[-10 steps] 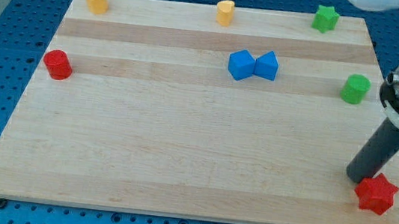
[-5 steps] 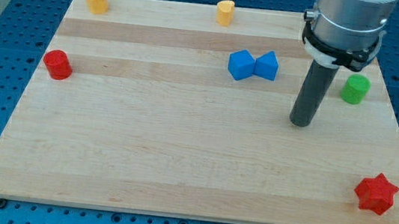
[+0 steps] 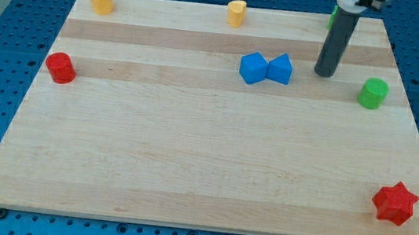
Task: Place the cube at the bottom left of the board
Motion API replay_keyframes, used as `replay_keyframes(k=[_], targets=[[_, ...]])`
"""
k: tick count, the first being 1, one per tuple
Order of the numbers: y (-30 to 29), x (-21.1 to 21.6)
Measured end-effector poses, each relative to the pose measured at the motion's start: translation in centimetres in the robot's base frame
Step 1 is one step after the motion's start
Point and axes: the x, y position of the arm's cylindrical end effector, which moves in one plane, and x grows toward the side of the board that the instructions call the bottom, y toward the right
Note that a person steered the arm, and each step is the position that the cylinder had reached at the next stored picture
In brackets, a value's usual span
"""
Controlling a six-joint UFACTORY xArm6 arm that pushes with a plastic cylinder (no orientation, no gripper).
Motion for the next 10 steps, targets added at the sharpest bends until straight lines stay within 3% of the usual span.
replay_keyframes(k=[1, 2, 4, 7, 9, 10], targets=[[-2.4, -3.8], [-6.2, -3.8], [-10.3, -1.3], [-10.9, 5.0], [-16.3, 3.3], [-18.3, 5.9]])
